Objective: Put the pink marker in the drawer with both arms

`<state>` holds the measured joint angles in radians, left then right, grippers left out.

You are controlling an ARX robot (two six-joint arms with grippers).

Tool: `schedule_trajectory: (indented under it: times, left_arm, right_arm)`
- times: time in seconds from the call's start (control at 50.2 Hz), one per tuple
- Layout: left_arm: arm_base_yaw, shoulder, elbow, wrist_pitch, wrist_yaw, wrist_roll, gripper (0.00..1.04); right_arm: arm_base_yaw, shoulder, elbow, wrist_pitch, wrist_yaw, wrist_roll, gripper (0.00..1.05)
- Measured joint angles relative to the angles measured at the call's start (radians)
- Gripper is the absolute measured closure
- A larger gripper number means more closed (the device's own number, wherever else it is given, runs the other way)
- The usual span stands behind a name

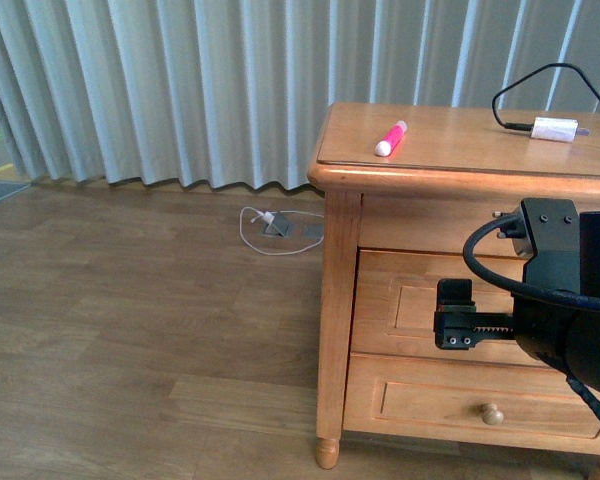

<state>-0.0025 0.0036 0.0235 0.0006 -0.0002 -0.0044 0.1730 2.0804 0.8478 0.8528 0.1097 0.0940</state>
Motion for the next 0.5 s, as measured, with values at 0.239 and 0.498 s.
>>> schedule_trajectory:
  times: [0.239, 0.498]
  left_arm:
    - [0.000, 0.000, 0.000, 0.000, 0.000, 0.000, 0.06]
    - [0.000, 0.000, 0.000, 0.000, 0.000, 0.000, 0.06]
  right_arm:
    - [-0.051, 0.080, 0.061, 0.015, 0.002, -0.021, 0.08]
    - [-0.092, 0.137, 0.103, 0.016, -0.006, -0.028, 0.08]
